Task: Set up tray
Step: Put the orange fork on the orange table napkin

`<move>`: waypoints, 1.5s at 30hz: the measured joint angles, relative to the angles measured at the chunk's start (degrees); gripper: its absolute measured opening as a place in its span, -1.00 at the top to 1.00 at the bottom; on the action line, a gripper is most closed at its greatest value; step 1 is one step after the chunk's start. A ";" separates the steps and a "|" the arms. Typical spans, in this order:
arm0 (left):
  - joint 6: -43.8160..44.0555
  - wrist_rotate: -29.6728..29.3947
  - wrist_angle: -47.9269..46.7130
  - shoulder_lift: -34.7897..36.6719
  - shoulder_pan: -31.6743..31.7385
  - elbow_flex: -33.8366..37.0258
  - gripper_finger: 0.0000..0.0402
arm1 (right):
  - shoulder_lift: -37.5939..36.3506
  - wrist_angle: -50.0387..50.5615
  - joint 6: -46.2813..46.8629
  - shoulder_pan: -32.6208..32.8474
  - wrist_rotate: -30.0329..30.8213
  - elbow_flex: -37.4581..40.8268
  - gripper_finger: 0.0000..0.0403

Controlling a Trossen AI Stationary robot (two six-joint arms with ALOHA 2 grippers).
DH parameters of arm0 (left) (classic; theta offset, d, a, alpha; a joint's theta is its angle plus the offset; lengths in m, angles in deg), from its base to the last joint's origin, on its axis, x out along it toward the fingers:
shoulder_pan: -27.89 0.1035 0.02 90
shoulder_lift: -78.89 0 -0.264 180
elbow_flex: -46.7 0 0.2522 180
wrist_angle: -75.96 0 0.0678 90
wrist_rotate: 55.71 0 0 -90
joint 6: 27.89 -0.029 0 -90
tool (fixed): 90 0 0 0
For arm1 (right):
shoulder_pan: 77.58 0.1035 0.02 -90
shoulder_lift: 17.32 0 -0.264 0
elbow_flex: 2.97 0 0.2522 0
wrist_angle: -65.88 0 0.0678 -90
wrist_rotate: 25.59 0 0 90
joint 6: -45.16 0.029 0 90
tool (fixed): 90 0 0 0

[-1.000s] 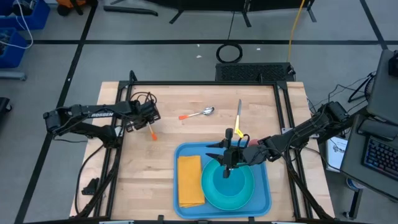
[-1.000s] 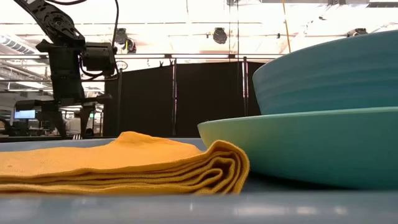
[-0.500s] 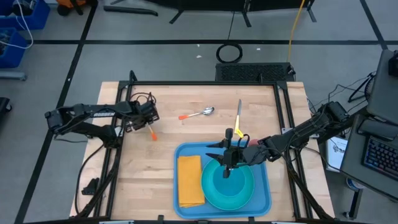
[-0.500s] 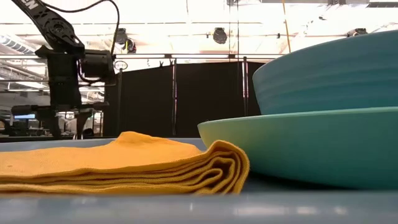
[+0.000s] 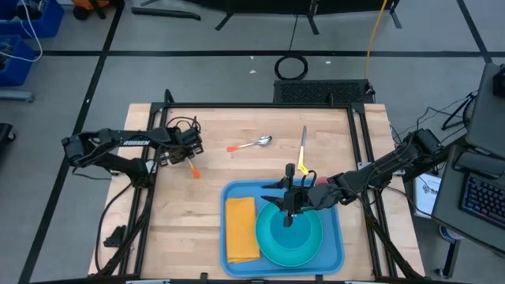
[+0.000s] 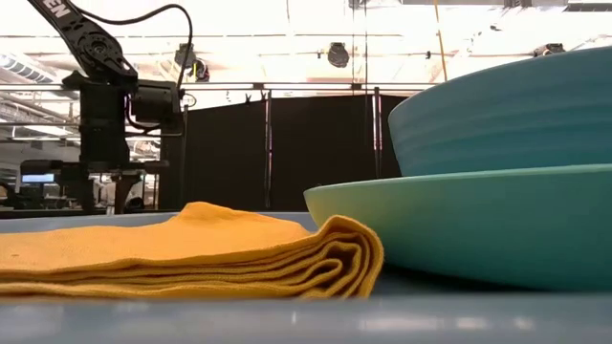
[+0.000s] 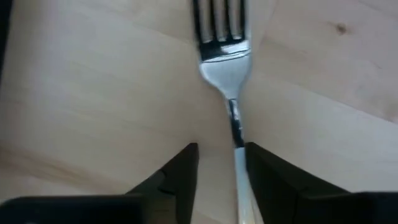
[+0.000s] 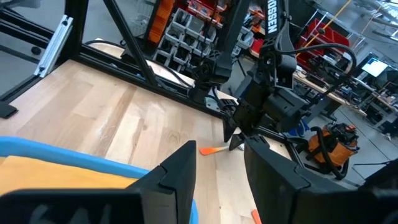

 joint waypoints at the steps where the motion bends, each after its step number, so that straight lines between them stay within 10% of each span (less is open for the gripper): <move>1: -0.18 0.02 -0.17 0.00 0.01 0.01 0.41 | 0.01 -0.02 -0.03 0.02 -0.19 0.00 0.38; 8: -2.63 -0.04 -0.16 0.00 0.01 -0.02 0.93 | 0.00 -0.02 -0.07 0.00 -0.30 0.00 0.38; 45: -4.77 -0.24 -1.84 4.37 -5.81 -0.50 0.95 | 0.02 0.00 -0.57 -0.05 -1.23 0.02 0.38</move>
